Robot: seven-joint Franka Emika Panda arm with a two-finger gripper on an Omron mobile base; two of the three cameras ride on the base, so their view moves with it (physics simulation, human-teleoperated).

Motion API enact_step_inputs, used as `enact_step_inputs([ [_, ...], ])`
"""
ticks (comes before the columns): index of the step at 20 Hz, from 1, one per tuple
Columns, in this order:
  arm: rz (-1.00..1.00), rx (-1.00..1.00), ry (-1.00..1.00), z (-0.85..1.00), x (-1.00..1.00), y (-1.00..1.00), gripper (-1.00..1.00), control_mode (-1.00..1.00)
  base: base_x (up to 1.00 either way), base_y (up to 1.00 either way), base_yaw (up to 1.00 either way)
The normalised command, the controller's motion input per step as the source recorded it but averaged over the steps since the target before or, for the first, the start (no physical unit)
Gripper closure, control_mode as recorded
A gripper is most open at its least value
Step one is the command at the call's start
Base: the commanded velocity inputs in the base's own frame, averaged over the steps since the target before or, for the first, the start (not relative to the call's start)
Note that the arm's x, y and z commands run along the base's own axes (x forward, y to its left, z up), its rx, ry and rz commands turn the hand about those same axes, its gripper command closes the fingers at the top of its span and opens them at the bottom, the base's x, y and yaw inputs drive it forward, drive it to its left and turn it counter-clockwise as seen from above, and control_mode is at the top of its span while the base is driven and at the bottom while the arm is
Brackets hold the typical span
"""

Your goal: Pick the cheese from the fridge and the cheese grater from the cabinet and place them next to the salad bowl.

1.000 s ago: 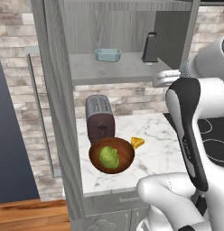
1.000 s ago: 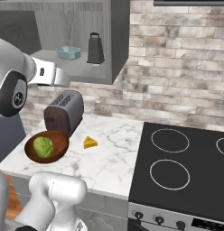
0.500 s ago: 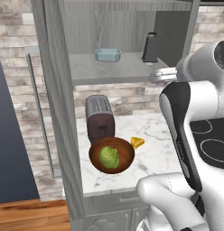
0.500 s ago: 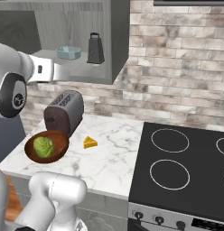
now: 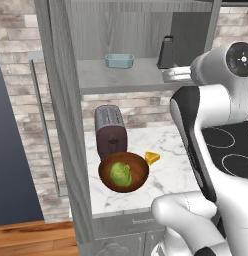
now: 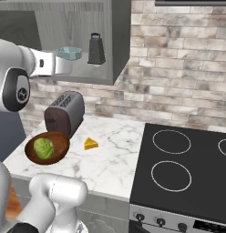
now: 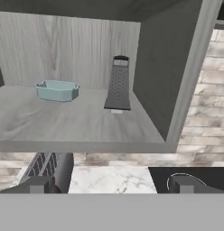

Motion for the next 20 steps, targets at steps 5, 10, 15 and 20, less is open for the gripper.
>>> enact_step_inputs([
  [5,-0.01,0.0,0.05,0.06,0.34,0.0,-1.0,-1.0,0.0,0.0,0.0],
  [10,-0.03,0.0,0.0,0.0,0.28,0.0,-1.0,-1.0,0.0,0.0,0.0],
  [15,-0.06,0.0,0.0,0.0,0.29,0.0,-1.0,-1.0,0.0,0.0,0.0],
  [20,-0.09,0.0,0.0,0.02,0.22,-0.13,-1.0,-1.0,0.0,0.0,0.0],
])
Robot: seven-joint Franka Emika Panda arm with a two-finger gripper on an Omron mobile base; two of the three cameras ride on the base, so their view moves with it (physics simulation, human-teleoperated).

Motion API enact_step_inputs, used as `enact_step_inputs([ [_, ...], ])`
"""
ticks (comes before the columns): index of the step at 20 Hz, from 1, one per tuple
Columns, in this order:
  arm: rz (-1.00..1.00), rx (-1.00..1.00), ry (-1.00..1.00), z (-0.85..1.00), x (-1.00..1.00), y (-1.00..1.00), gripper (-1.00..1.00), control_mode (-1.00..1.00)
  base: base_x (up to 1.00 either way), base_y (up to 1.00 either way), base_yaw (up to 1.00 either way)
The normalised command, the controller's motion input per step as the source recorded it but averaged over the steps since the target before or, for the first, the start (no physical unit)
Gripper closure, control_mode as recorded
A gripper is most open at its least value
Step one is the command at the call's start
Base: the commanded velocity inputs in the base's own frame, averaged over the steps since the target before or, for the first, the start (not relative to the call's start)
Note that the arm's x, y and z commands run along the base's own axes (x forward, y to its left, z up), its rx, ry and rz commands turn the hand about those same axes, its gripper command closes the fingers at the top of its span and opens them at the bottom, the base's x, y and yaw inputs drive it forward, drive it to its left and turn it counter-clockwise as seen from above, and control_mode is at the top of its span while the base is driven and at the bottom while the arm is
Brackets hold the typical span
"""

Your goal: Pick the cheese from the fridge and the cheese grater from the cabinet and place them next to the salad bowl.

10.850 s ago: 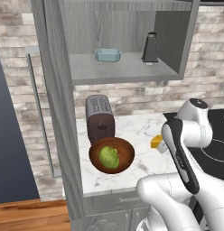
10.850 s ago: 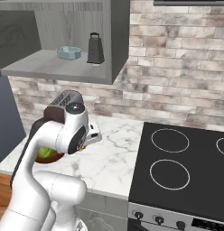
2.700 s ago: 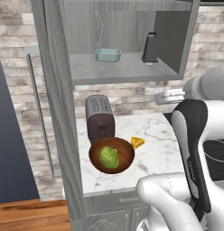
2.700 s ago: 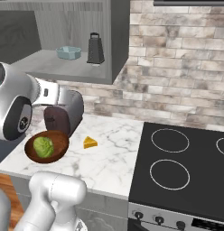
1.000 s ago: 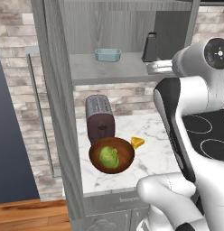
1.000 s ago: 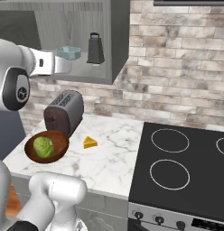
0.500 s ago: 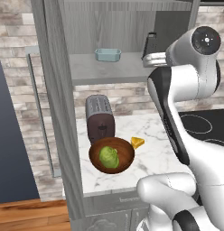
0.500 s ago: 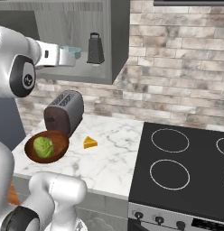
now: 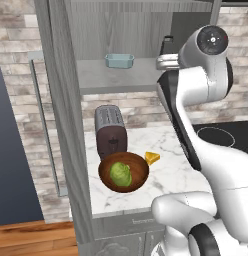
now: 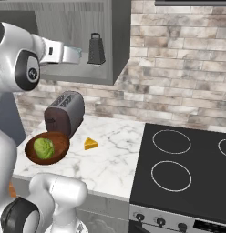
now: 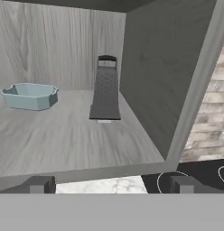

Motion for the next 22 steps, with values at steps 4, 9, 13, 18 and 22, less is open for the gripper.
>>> enact_step_inputs([
  [4,-0.08,0.0,0.0,0.03,0.26,-0.17,-1.0,-1.0,0.0,0.0,0.0],
  [9,0.0,0.0,0.01,0.0,0.37,-0.02,-1.0,-1.0,0.0,0.0,0.0],
  [13,0.0,0.0,0.0,0.0,0.34,0.0,-1.0,-1.0,0.0,0.0,0.0],
  [18,0.0,0.0,0.0,0.0,0.31,0.0,-1.0,-1.0,0.0,0.0,0.0],
  [22,0.0,0.0,0.0,0.0,0.34,0.0,-1.0,-1.0,0.0,0.0,0.0],
])
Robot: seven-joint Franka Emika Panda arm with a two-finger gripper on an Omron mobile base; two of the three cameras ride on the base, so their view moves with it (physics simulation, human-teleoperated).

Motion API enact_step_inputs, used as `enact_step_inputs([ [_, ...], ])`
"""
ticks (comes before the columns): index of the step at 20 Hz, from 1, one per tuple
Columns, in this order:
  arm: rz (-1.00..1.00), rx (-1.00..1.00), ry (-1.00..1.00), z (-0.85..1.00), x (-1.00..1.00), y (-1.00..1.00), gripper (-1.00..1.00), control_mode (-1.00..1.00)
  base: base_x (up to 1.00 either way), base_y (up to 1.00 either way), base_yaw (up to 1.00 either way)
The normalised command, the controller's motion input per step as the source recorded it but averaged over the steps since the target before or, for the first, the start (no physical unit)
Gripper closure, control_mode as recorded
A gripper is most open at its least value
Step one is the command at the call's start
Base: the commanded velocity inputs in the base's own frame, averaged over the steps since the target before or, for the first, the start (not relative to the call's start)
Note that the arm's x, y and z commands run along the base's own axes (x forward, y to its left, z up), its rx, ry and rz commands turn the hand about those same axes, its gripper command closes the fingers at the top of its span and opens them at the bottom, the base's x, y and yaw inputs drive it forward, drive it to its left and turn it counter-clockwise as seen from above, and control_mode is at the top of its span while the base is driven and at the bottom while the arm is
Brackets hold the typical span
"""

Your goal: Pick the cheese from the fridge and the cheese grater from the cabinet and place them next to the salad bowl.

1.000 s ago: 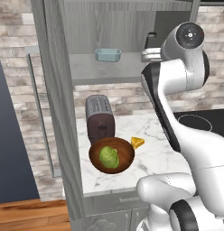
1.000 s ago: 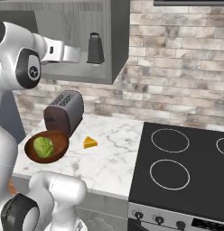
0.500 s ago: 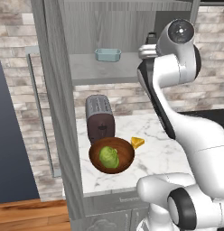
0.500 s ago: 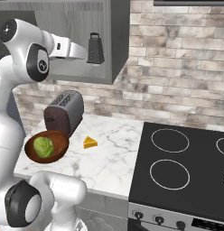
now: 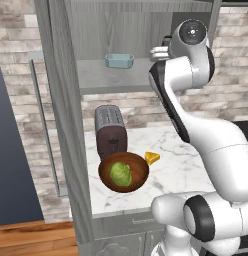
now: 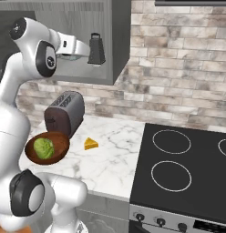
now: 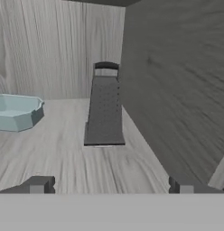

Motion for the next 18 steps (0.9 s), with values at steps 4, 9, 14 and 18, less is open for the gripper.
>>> enact_step_inputs([
  [4,-0.01,0.0,0.0,0.05,0.32,-0.05,-1.0,-1.0,0.0,0.0,0.0],
  [9,-0.04,0.0,0.0,0.05,0.41,-0.12,-1.0,-1.0,0.0,0.0,0.0],
  [14,-0.05,0.0,0.0,0.0,0.37,-0.04,-1.0,-1.0,0.0,0.0,0.0],
  [18,-0.07,0.0,0.0,0.0,0.32,0.0,-1.0,-1.0,0.0,0.0,0.0],
])
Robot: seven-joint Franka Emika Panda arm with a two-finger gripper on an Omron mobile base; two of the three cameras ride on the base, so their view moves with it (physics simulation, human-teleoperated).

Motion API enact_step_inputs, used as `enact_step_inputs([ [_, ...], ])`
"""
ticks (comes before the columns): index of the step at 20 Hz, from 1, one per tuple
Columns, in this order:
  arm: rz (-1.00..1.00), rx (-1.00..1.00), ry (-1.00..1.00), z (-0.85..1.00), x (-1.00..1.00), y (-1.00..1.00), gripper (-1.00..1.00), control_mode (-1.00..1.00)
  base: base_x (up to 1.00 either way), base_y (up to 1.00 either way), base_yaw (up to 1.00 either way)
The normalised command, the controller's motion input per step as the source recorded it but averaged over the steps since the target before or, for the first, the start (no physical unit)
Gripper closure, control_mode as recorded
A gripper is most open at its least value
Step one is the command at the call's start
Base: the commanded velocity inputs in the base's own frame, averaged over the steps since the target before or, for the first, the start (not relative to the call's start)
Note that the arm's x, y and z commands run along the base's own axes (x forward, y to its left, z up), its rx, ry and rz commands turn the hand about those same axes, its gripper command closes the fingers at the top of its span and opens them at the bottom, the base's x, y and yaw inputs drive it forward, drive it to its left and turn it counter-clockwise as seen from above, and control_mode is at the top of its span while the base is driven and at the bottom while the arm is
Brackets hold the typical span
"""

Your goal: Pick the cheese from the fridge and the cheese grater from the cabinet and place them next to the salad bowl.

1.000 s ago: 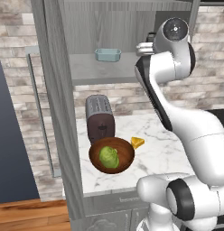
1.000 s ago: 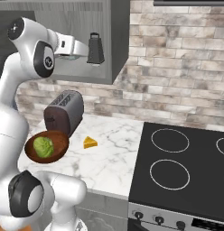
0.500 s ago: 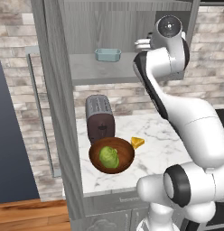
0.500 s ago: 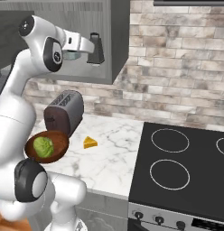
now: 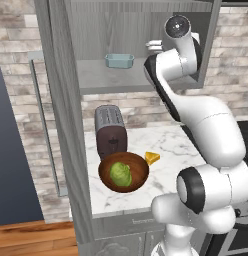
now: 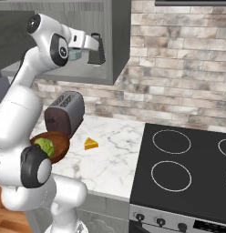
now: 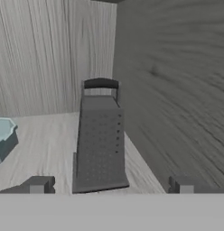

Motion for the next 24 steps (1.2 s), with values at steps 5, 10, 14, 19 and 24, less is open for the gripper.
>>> enact_step_inputs([
  [5,-0.07,0.0,0.0,0.02,0.28,-0.01,-1.0,-1.0,0.0,0.0,0.0],
  [10,-0.05,0.0,0.0,0.1,0.22,-0.01,-1.0,-1.0,0.0,0.0,0.0],
  [14,-0.02,0.01,0.0,0.06,0.19,-0.02,-1.0,-1.0,0.0,0.0,0.0],
  [19,0.0,0.0,0.0,0.0,0.21,-0.07,-1.0,-1.0,0.0,0.0,0.0],
  [24,0.0,0.0,0.0,0.0,0.22,-0.06,-1.0,-1.0,0.0,0.0,0.0],
])
